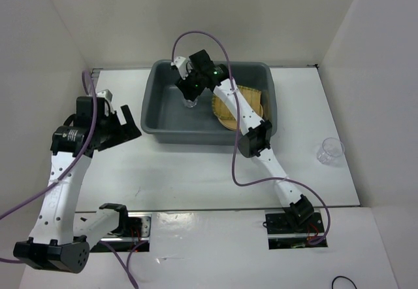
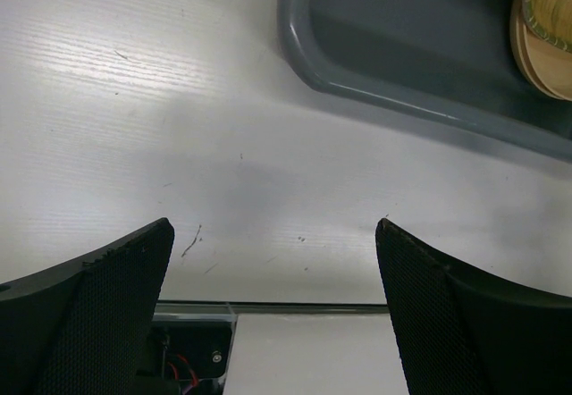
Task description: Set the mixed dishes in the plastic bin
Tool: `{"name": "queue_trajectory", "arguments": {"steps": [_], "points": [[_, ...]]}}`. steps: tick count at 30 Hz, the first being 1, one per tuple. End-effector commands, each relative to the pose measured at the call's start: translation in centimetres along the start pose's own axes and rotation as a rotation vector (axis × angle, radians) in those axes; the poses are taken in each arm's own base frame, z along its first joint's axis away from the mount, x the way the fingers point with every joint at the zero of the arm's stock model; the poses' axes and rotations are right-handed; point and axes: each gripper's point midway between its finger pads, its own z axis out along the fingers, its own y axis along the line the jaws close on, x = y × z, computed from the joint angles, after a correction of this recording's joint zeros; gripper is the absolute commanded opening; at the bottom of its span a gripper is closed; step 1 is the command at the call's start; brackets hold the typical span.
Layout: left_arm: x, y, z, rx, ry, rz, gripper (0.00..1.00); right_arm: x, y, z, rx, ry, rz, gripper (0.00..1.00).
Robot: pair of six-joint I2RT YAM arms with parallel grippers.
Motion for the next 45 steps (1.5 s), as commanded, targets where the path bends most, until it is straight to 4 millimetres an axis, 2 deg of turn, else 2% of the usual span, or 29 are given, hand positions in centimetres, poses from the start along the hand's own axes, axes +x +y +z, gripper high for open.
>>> {"name": "queue_trajectory", "arguments": {"steps": [1, 2, 3, 5, 8, 9, 11, 12, 13, 14, 15, 16, 17, 18, 19, 20, 21, 22, 23, 24, 25, 26, 27, 28, 29, 31, 33, 40, 45], "points": [[-0.1, -0.2, 0.3, 0.015, 0.000, -0.014, 1.00, -3.9, -0.5, -2.4, 0.057, -0.098, -0.061, 0.64], [0.1, -0.3, 0.5, 0.024, 0.005, -0.014, 1.00, -4.7, -0.2, -3.0, 0.069, -0.108, -0.071, 0.69], [0.1, -0.3, 0.8, 0.020, 0.014, -0.015, 1.00, -5.2, -0.6, -3.4, 0.090, -0.119, -0.087, 0.80], [0.0, -0.6, 0.8, 0.032, 0.009, -0.024, 1.00, -6.1, -1.5, -4.4, 0.145, -0.136, -0.091, 0.84], [0.0, -0.6, 0.8, 0.032, 0.009, -0.024, 1.00, -9.4, -3.9, -8.7, 0.251, -0.234, -0.060, 0.91], [0.0, -0.6, 0.8, 0.032, 0.009, -0.024, 1.00, -11.2, -5.0, -12.0, 0.297, -0.290, -0.047, 0.94], [-0.2, -0.7, 0.8, 0.036, 0.001, -0.023, 1.00, -12.1, -8.1, -16.6, 0.406, -0.333, -0.017, 0.96], [-0.2, -0.7, 0.8, 0.036, 0.001, -0.023, 1.00, -12.3, -9.1, -20.3, 0.472, -0.336, 0.000, 0.98], [-0.3, -0.7, 0.5, 0.040, -0.009, -0.022, 1.00, -11.5, -10.0, -21.9, 0.507, -0.309, -0.004, 0.98], [-0.3, -0.8, 0.2, 0.047, -0.022, -0.021, 1.00, -9.9, -11.7, -24.0, 0.555, -0.256, -0.027, 0.98], [-0.9, -1.1, -0.3, 0.060, -0.050, -0.019, 1.00, -8.7, -12.4, -26.2, 0.584, -0.216, -0.018, 0.98], [-1.3, -1.1, -1.1, 0.062, -0.084, -0.018, 1.00, -4.1, -14.2, -28.0, 0.607, -0.083, 0.044, 0.98], [-1.6, -1.2, -1.4, 0.073, -0.107, -0.016, 1.00, -1.7, -14.8, -29.1, 0.594, -0.045, 0.141, 0.98], [-1.7, -1.0, -1.7, 0.065, -0.121, -0.006, 1.00, -0.1, -15.6, -33.1, 0.657, -0.041, 0.257, 0.98], [-2.1, -1.0, -1.9, 0.063, -0.143, -0.006, 1.00, 2.4, -15.6, -33.7, 0.595, 0.000, 0.328, 0.98], [-1.7, -0.8, -1.5, 0.058, -0.131, -0.006, 1.00, 9.7, -17.1, -34.0, 0.566, 0.150, 0.463, 0.98], [-1.5, -0.7, -1.3, 0.054, -0.123, -0.007, 1.00, 10.9, -16.1, -37.8, 0.601, 0.157, 0.482, 0.98], [-1.0, -0.8, -1.1, 0.069, -0.104, -0.006, 1.00, 16.7, -14.3, -36.6, 0.534, 0.311, 0.562, 0.98], [-0.6, -0.9, -0.5, 0.076, -0.087, -0.006, 1.00, 20.2, -15.1, -38.6, 0.571, 0.294, 0.647, 0.98], [-0.5, -1.1, -0.3, 0.089, -0.084, -0.017, 1.00, 22.6, -14.1, -39.4, 0.558, 0.307, 0.645, 0.98], [-0.3, -1.3, -0.1, 0.100, -0.079, -0.017, 1.00, 26.2, -10.0, -39.6, 0.528, 0.364, 0.655, 0.98], [-0.2, -1.4, 0.2, 0.108, -0.075, -0.016, 1.00, 27.5, -11.0, -40.7, 0.643, 0.368, 0.569, 0.98], [-0.1, -1.5, 0.2, 0.117, -0.070, -0.025, 1.00, 28.5, -10.3, -41.0, 0.685, 0.374, 0.534, 0.98], [0.0, -1.5, 0.8, 0.107, -0.048, -0.027, 1.00, 30.1, -8.0, -41.0, 0.707, 0.381, 0.517, 0.98], [-0.3, -1.6, 0.8, 0.107, -0.048, -0.027, 1.00, 30.3, -8.1, -41.1, 0.746, 0.359, 0.500, 0.98], [-0.6, -1.9, 1.3, 0.112, -0.036, -0.018, 1.00, 31.9, -6.7, -40.0, 0.727, 0.378, 0.521, 0.98], [-0.8, -2.1, 1.8, 0.114, -0.018, -0.019, 1.00, 33.3, -6.5, -39.4, 0.741, 0.383, 0.570, 0.98], [-1.0, -2.6, 1.5, 0.135, -0.020, -0.017, 1.00, 38.7, -7.7, -39.2, 0.886, 0.454, 0.660, 0.98], [0.3, -2.0, 1.8, 0.127, -0.001, -0.029, 1.00, 41.8, -8.1, -38.0, 0.890, 0.508, 0.701, 0.98]]}}
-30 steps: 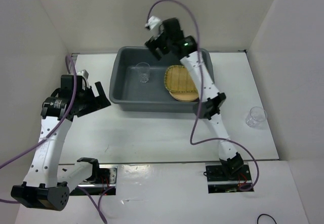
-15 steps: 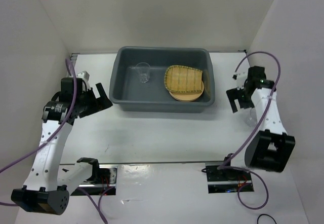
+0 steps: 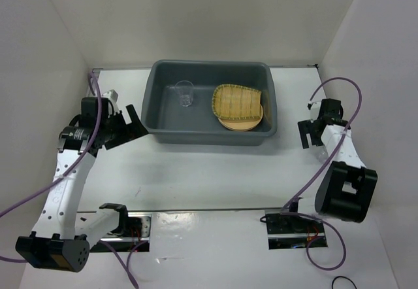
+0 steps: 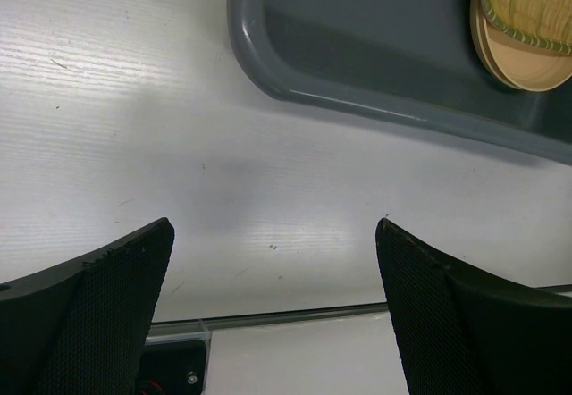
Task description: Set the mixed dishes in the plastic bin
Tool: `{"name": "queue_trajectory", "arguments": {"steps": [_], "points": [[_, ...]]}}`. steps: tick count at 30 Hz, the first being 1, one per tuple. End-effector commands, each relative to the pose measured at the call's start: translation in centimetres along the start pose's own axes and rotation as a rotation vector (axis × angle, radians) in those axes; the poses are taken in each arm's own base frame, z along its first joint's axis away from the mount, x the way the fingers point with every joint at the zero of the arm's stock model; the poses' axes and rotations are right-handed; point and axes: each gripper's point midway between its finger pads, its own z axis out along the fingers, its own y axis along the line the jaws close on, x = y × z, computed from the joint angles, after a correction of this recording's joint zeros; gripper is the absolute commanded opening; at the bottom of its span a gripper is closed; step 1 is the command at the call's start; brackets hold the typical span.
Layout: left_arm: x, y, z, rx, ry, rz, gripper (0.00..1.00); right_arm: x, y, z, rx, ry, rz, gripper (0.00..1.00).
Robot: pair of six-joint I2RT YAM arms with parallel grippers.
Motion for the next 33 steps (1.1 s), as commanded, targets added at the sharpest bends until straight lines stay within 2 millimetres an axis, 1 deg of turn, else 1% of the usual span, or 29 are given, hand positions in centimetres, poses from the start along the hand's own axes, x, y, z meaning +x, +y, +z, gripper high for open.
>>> {"name": "queue_trajectory", "arguments": {"steps": [1, 5, 6, 7, 8, 9, 10, 11, 12, 14, 15, 16, 17, 18, 19, 20, 21, 22, 23, 24, 25, 26, 27, 28, 29, 30, 31, 32, 33], "points": [[-0.3, -0.5, -0.5, 0.034, -0.030, -0.004, 1.00, -1.1, -2.6, 1.8, 0.107, -0.040, 0.061, 0.98], [0.1, -0.1, -0.5, 0.021, -0.026, -0.006, 1.00, 0.5, -2.6, 4.3, 0.086, 0.043, 0.073, 0.95], [0.3, -0.1, -0.6, 0.017, -0.018, -0.007, 1.00, 0.9, -2.6, 4.7, 0.076, 0.056, 0.080, 0.84], [0.3, -0.1, -0.6, 0.017, -0.018, -0.007, 1.00, 1.0, -2.6, 4.8, 0.060, 0.064, 0.078, 0.79], [0.2, -0.1, -0.8, 0.021, -0.026, -0.006, 1.00, 0.5, -2.5, 4.7, 0.044, 0.053, 0.069, 0.69], [0.4, 0.2, -0.6, 0.009, -0.022, -0.007, 1.00, 0.5, -2.0, 4.8, 0.013, 0.056, 0.068, 0.40], [0.4, 0.2, -0.6, 0.009, -0.022, -0.007, 1.00, 0.5, -1.3, 4.5, -0.031, 0.062, 0.056, 0.22], [0.4, 0.2, -0.6, 0.009, -0.022, -0.007, 1.00, -0.3, -2.0, 3.8, -0.028, 0.036, 0.067, 0.07], [0.7, 0.3, -0.7, 0.010, -0.023, -0.007, 1.00, -1.5, -2.9, 2.3, -0.009, -0.011, 0.105, 0.00], [0.7, 0.3, -0.6, 0.013, -0.030, -0.017, 1.00, -5.6, -4.5, -2.0, -0.016, -0.178, 0.138, 0.00], [1.0, 0.4, -0.4, 0.009, -0.022, -0.018, 1.00, -8.3, -5.3, -6.5, 0.010, -0.325, 0.136, 0.00], [0.9, 0.4, -0.7, 0.014, -0.031, -0.017, 1.00, -10.3, -5.3, -9.5, 0.010, -0.419, 0.116, 0.00], [0.9, 0.4, -0.7, 0.014, -0.031, -0.017, 1.00, -14.1, -3.5, -14.6, -0.056, -0.572, 0.045, 0.00], [0.9, 0.4, -0.7, 0.014, -0.031, -0.017, 1.00, -15.8, -1.8, -17.8, -0.123, -0.655, -0.029, 0.00], [0.9, 0.3, -0.9, 0.018, -0.040, -0.015, 1.00, -18.4, -0.5, -22.5, -0.184, -0.774, -0.109, 0.00], [0.9, 0.3, -0.9, 0.018, -0.040, -0.015, 1.00, -18.9, 2.8, -24.4, -0.317, -0.810, -0.187, 0.00], [0.9, 0.4, -0.7, 0.018, -0.040, -0.015, 1.00, -20.0, 7.0, -27.0, -0.432, -0.871, -0.269, 0.00], [0.9, 0.2, -0.4, 0.025, -0.033, -0.016, 1.00, -21.3, 9.1, -28.9, -0.494, -0.920, -0.299, 0.00], [1.0, 0.0, -0.4, 0.038, -0.026, -0.015, 1.00, -22.8, 10.5, -30.0, -0.501, -0.956, -0.286, 0.00], [0.9, -0.2, -0.1, 0.045, -0.018, -0.016, 1.00, -22.8, 15.4, -31.8, -0.628, -0.954, -0.305, 0.00], [0.5, -0.3, 0.1, 0.043, -0.014, -0.006, 1.00, -24.1, 18.0, -31.6, -0.686, -0.927, -0.317, 0.00], [0.3, -0.4, 0.1, 0.043, -0.014, -0.006, 1.00, -23.9, 20.1, -31.1, -0.763, -0.895, -0.342, 0.00], [0.3, -0.4, 0.1, 0.043, -0.014, -0.006, 1.00, -23.5, 22.4, -32.1, -0.894, -0.902, -0.379, 0.00], [-0.1, -0.6, -0.2, 0.049, -0.027, -0.003, 1.00, -23.4, 24.3, -31.9, -0.950, -0.872, -0.386, 0.00], [-0.1, -0.6, -0.2, 0.049, -0.028, -0.003, 1.00, -23.5, 27.1, -29.2, -0.974, -0.798, -0.431, 0.00], [-0.2, -0.8, -0.5, 0.055, -0.038, -0.012, 1.00, -23.5, 28.3, -27.0, -0.897, -0.748, -0.481, 0.00], [-0.4, -0.9, -0.5, 0.060, -0.048, -0.010, 1.00, -23.2, 31.1, -27.2, -0.880, -0.757, -0.569, 0.00], [-0.4, -0.9, -0.7, 0.064, -0.056, -0.009, 1.00, -23.7, 32.3, -26.1, -0.834, -0.768, -0.635, 0.00], [-0.4, -1.0, -0.7, 0.064, -0.055, -0.021, 1.00, -23.9, 34.5, -23.1, -0.814, -0.706, -0.660, 0.00]]}}
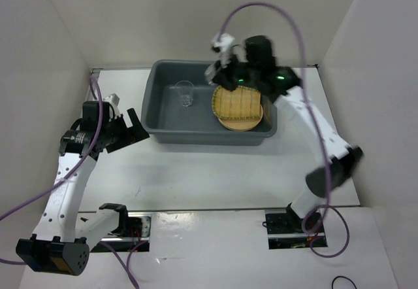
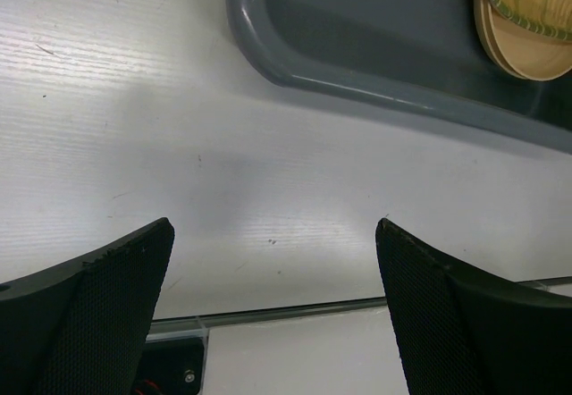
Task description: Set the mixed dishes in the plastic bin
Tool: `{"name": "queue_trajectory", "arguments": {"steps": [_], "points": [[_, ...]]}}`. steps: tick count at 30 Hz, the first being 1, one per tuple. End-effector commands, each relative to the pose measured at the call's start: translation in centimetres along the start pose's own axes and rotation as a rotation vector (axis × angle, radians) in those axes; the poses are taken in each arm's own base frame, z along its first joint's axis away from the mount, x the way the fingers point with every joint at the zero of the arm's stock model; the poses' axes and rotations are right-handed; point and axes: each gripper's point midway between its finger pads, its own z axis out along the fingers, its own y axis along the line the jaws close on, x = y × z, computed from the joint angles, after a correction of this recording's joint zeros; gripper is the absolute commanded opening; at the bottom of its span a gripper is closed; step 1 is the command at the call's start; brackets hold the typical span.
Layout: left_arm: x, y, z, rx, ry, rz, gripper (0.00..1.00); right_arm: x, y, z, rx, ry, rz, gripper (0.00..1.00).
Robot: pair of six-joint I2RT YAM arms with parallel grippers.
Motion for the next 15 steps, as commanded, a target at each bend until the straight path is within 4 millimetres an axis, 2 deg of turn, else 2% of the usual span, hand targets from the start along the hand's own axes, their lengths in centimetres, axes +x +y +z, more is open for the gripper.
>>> {"name": "queue_trajectory", "arguments": {"steps": [1, 2, 3, 4, 6, 11, 12, 13, 15], "points": [[-1.4, -1.2, -0.9, 0.047, -0.062, -0.026, 1.00, 5.7, 2.0, 7.9, -0.051, 0.215, -0.051, 0.00], [-1.6, -1.4, -0.9, 0.059, -0.066, -0.024, 1.00, 8.2, 2.3, 10.8, -0.085, 0.280, -0.058, 0.00], [-1.6, -1.5, -1.1, 0.064, -0.074, -0.033, 1.00, 8.6, 2.5, 11.8, -0.090, 0.297, -0.060, 0.00], [-1.6, -1.6, -1.3, 0.068, -0.081, -0.040, 1.00, 7.7, 3.0, 12.8, -0.088, 0.282, -0.096, 0.00], [-1.4, -1.5, -1.4, 0.069, -0.083, -0.040, 1.00, 9.7, 3.8, 15.4, -0.099, 0.330, -0.134, 0.00], [-0.8, -0.5, -1.2, 0.023, -0.073, -0.056, 1.00, 14.3, 4.2, 19.0, -0.114, 0.417, -0.125, 0.00], [-0.8, -0.5, -1.2, 0.023, -0.073, -0.056, 1.00, 14.4, 4.1, 19.6, -0.111, 0.410, -0.127, 0.00], [-0.9, -0.4, -1.4, 0.020, -0.088, -0.055, 1.00, 16.1, 4.3, 20.4, -0.123, 0.442, -0.120, 0.00], [-0.2, -0.1, -1.3, 0.008, -0.064, -0.059, 1.00, 16.3, 4.1, 21.3, -0.124, 0.439, -0.131, 0.00]]}}
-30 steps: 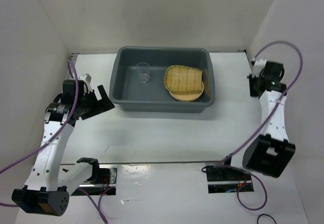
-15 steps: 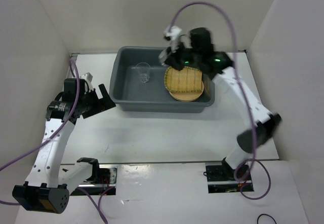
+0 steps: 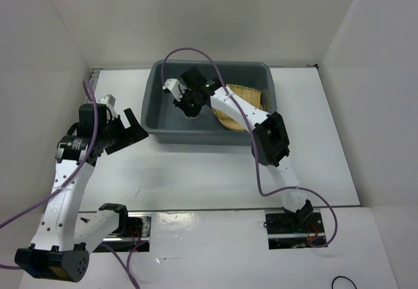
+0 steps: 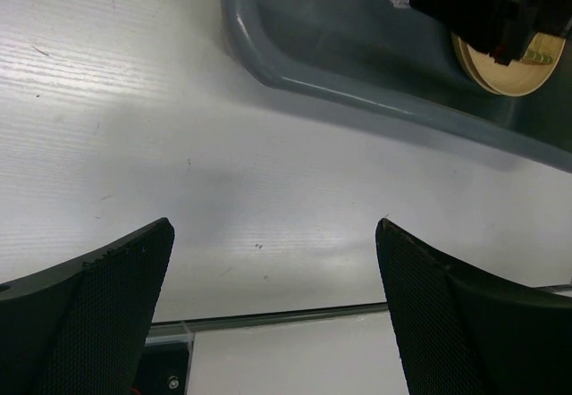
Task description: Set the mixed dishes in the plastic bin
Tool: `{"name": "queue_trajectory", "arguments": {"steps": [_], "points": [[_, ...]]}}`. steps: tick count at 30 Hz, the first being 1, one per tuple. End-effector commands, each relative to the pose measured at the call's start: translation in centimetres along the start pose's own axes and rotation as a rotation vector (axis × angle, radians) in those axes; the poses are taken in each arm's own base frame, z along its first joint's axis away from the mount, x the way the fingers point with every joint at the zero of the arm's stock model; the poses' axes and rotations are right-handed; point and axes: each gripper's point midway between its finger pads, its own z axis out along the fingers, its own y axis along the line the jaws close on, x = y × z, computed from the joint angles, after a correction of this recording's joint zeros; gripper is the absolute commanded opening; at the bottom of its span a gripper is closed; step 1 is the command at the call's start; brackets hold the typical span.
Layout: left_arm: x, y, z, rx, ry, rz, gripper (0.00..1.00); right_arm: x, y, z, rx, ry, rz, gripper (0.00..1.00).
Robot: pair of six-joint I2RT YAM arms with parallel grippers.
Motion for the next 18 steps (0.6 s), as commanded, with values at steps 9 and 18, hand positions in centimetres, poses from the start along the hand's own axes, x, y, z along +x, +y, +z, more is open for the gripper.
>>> {"name": "queue_trajectory", "arguments": {"steps": [9, 18], "points": [[0.5, 1.2, 0.2, -0.052, 0.012, -0.010, 1.00, -4.6, -2.8, 1.8, 0.043, -0.056, -0.029, 0.09], [0.7, 1.5, -0.2, -0.055, 0.004, -0.007, 1.00, -4.9, -1.0, 1.9, 0.033, -0.032, -0.075, 0.12]]}}
